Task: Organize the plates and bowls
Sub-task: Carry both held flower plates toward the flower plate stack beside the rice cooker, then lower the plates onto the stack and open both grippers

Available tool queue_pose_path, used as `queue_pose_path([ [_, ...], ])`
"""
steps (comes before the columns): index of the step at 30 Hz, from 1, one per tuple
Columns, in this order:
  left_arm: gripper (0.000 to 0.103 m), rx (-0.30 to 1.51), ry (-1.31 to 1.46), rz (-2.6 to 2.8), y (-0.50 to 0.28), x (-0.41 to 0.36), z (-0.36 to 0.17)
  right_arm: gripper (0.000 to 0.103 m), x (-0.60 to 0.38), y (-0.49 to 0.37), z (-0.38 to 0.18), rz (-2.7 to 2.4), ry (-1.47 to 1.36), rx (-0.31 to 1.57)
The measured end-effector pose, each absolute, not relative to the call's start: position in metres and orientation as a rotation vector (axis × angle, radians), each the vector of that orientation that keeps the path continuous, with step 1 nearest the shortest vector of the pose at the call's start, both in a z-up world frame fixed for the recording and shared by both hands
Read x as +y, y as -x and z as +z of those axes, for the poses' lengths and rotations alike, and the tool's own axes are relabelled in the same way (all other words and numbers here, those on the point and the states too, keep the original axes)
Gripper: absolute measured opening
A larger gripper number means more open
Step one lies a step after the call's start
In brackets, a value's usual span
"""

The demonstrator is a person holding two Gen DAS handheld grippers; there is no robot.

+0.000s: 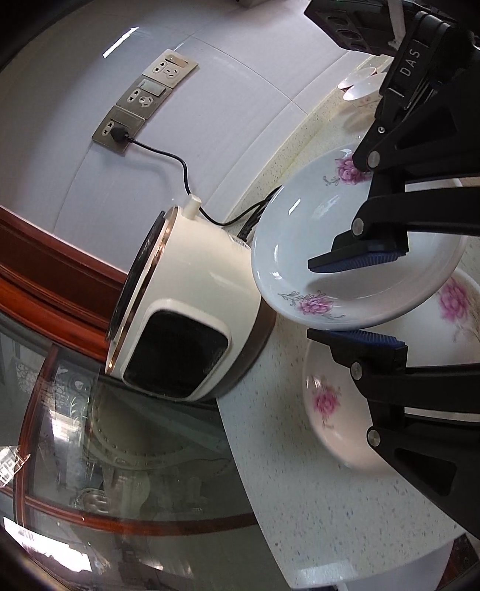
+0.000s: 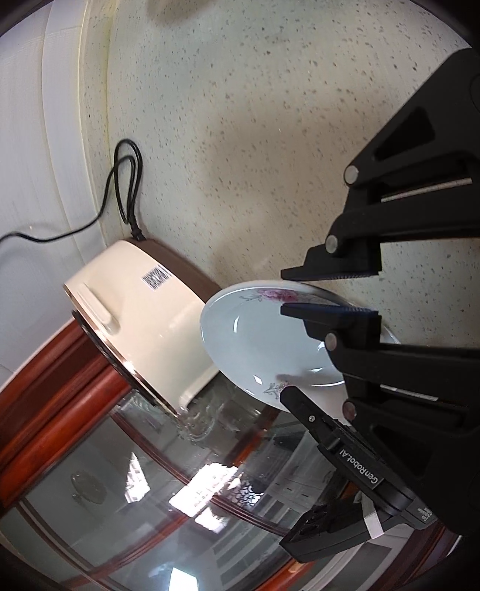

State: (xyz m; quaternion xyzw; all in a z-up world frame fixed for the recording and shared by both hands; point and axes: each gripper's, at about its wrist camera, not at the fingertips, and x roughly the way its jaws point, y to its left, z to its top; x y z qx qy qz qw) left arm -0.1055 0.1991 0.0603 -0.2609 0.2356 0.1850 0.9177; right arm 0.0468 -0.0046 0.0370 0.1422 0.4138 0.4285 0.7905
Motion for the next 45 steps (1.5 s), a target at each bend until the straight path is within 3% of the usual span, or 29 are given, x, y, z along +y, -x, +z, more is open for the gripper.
queue_pose_path([
  [7,0.034,0.486,0.510,0.408,0.119,0.203,0.060,0.015,0.007,-0.036,0.035,0.944,-0.278,0.890],
  [45,0.035,0.565,0.522,0.472,0.138,0.236,0.030,0.019,0.052,-0.001,0.020,0.955,-0.096,0.854],
])
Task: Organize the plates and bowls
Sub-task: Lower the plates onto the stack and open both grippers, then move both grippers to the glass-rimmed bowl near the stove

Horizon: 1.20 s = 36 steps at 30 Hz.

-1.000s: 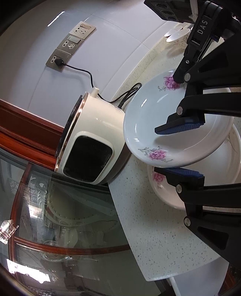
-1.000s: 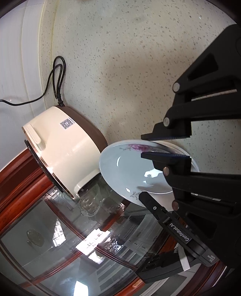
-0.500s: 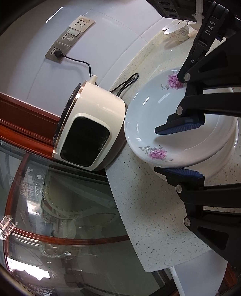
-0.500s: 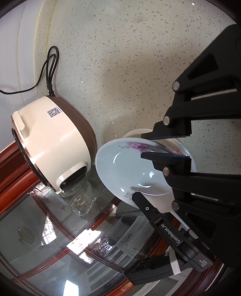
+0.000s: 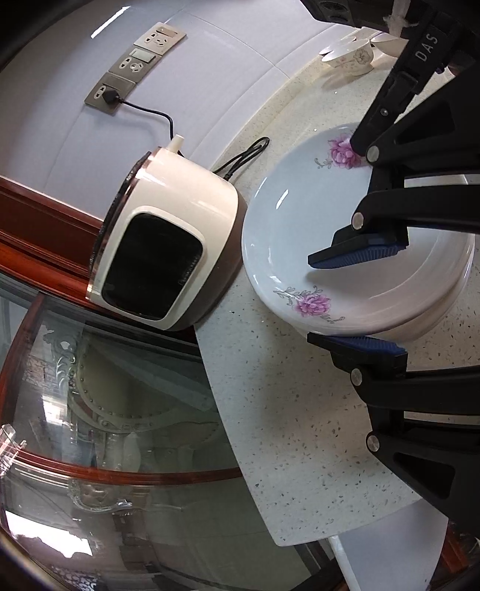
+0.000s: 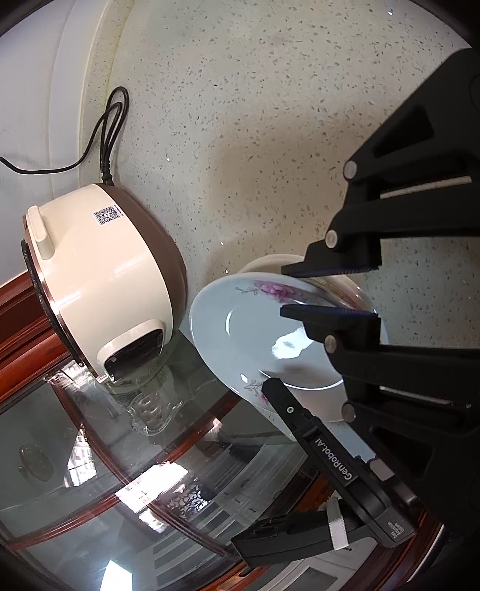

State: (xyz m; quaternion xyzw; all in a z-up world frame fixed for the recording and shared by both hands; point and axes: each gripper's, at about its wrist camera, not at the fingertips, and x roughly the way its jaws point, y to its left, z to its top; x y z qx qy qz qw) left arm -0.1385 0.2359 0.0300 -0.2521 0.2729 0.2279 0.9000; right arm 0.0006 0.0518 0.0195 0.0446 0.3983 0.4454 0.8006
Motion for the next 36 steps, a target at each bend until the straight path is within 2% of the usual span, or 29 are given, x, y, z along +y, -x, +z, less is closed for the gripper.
queue_pose_path([
  [8,0.035,0.578,0.518,0.468,0.138,0.234,0.027,0.019,0.055,0.004,0.019,0.917,-0.024,0.834],
  [12,0.040,0.577,0.512,0.474,0.138,0.230,0.027,0.020,0.059,0.007,0.019,0.900,0.026,0.813],
  [17,0.041,0.578,0.515,0.471,0.139,0.232,0.028,0.021,0.062,0.012,0.023,0.868,0.084,0.764],
  [20,0.043,0.575,0.511,0.476,0.140,0.232,0.029,0.037,0.059,0.018,0.030,0.831,0.113,0.686],
  [22,0.050,0.555,0.469,0.496,0.141,0.227,0.034,0.056,0.056,0.022,0.037,0.816,0.114,0.624],
  [23,0.054,0.545,0.441,0.516,0.142,0.225,0.037,0.057,0.055,0.023,0.039,0.818,0.110,0.606],
  [25,0.068,0.515,0.395,0.546,0.144,0.220,0.043,0.059,0.053,0.024,0.042,0.822,0.097,0.595],
  [36,0.078,0.507,0.407,0.575,0.146,0.221,0.046,0.076,0.034,0.012,0.050,0.756,0.014,0.545],
])
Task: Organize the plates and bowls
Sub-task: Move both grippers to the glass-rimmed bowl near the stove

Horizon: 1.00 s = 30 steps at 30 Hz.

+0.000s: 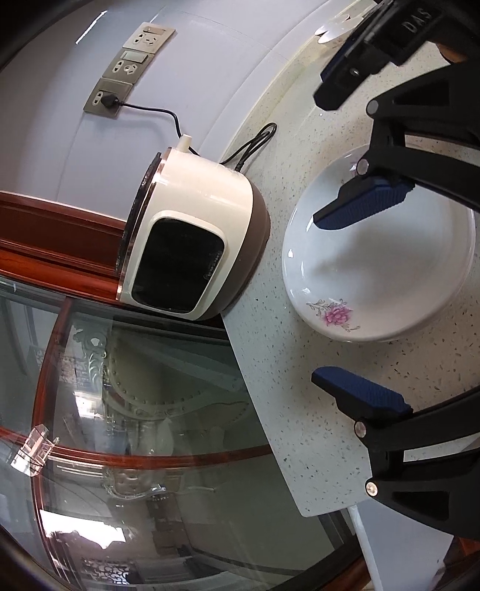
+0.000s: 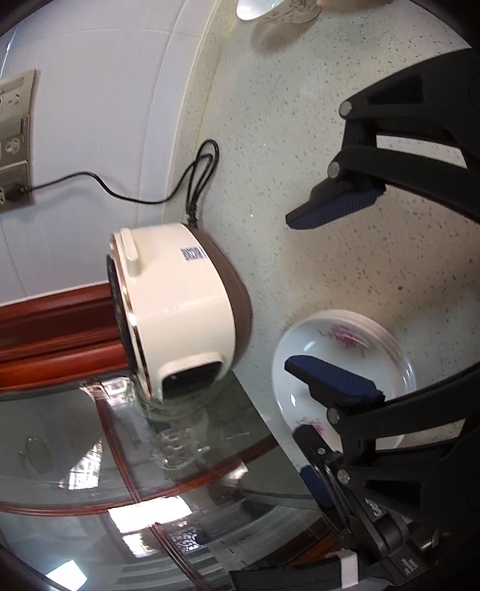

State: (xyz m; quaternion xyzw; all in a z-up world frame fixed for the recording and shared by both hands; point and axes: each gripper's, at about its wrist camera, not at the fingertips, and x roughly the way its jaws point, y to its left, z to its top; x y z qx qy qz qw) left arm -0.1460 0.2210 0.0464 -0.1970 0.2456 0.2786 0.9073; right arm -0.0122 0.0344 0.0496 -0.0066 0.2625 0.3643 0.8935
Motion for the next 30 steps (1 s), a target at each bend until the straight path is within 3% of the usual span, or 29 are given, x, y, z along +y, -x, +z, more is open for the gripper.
queue_pose_path([
  [5,0.079,0.525,0.411,0.559,0.148,0.219,0.047,0.078,0.033,0.006,0.042,0.688,0.056,0.556],
  [15,0.083,0.540,0.399,0.526,0.165,0.200,0.059,0.085,-0.012,0.032,0.069,0.525,-0.032,0.193],
  [22,0.083,0.645,0.326,0.362,0.157,0.147,0.052,0.086,-0.053,0.032,0.074,0.331,-0.120,0.168],
  [30,0.084,0.704,0.350,0.191,0.152,0.117,0.041,0.091,-0.181,0.018,0.103,0.142,-0.327,0.204],
])
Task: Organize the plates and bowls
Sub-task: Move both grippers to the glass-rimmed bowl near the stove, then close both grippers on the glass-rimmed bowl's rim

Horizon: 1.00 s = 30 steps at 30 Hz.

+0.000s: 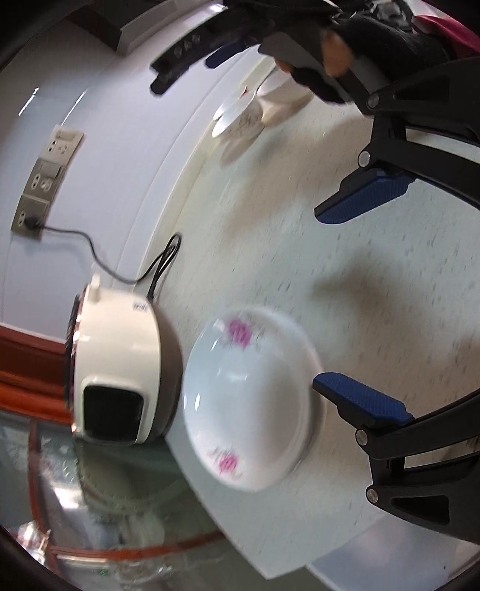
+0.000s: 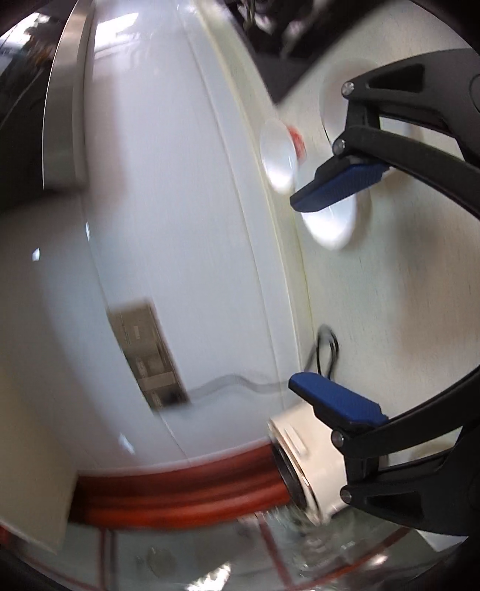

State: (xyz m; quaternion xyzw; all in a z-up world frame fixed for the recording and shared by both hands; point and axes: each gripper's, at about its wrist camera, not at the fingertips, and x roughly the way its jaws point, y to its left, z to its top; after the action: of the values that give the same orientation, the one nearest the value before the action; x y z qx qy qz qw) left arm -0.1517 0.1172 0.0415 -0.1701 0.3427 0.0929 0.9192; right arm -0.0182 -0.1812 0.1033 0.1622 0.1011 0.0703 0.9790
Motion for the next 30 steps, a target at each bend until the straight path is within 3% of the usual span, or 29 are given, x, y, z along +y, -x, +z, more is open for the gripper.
queue_pose_path([
  [5,0.084,0.684,0.333,0.115,0.143,0.093,0.050,0.094,-0.283,-0.040,0.099,0.270,-0.355,0.511],
  [15,0.084,0.783,0.350,-0.128,0.063,-0.022,0.051,0.092,-0.337,-0.054,0.074,0.220,-0.214,0.779],
  [22,0.084,0.834,0.508,-0.186,-0.004,-0.064,0.037,0.067,-0.327,-0.059,0.052,0.234,-0.152,0.897],
  [30,0.084,0.892,0.543,-0.221,-0.045,-0.094,0.020,0.055,-0.331,-0.067,0.030,0.230,-0.171,0.982],
])
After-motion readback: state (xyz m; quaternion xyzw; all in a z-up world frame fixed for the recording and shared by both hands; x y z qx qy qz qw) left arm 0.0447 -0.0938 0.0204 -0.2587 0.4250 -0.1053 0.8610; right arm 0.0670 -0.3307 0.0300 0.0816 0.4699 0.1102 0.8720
